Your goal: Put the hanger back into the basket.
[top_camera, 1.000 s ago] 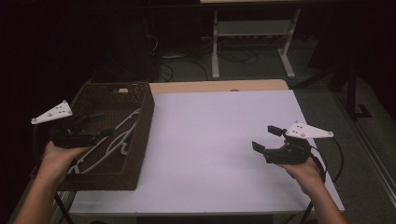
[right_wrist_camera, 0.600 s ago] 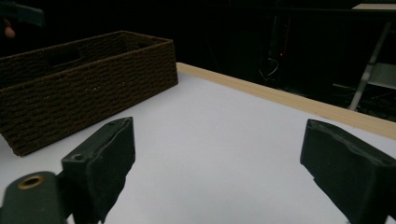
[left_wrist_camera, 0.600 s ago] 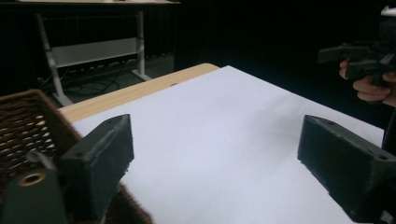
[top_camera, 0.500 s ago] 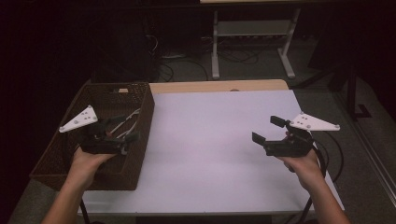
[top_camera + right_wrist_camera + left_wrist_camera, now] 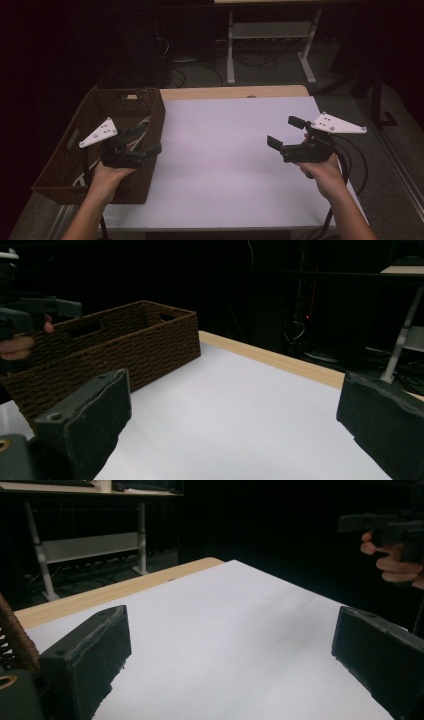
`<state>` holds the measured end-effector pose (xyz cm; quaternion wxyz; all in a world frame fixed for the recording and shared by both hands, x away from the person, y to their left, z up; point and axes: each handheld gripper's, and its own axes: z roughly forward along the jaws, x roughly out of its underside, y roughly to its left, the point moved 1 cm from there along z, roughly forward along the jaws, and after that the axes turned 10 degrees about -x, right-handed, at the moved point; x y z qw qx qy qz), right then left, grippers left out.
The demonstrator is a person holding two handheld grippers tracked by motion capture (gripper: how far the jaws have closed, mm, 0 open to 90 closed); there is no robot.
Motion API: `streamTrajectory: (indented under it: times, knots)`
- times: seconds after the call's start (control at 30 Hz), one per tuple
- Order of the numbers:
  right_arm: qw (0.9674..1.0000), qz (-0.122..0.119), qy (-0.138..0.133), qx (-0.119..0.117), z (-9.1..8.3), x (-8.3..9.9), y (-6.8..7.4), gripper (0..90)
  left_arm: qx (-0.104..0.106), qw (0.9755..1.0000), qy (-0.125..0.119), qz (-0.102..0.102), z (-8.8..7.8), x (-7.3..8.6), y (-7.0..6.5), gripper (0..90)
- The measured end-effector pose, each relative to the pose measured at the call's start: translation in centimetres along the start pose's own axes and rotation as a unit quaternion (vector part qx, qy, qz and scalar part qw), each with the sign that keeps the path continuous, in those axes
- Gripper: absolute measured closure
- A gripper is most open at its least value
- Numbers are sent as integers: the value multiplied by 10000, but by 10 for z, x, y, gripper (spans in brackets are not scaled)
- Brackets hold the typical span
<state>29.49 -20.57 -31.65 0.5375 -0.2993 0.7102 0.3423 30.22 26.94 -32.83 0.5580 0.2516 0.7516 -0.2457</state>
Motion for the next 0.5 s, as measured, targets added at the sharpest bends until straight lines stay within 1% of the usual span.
streamTrajectory:
  times: [0.13, 0.23, 0.27, 0.5]
  knots:
    - [10000, -1, -41, -26, 0, -1, 0, 6, 26, 10000, -22, -49, 3, 3, -2, 20]
    - [10000, -13, -39, -27, 0, -1, 0, 6, 22, 10000, -4, -15, 2, 5, -1, 21]
    - [10000, -11, -41, -27, 0, -1, 0, 6, 33, 10000, -39, -37, 2, 5, -1, 21]
    - [10000, -10, -24, -42, 2, 0, 0, 6, 55, 9999, -58, -73, 1, 6, 0, 21]
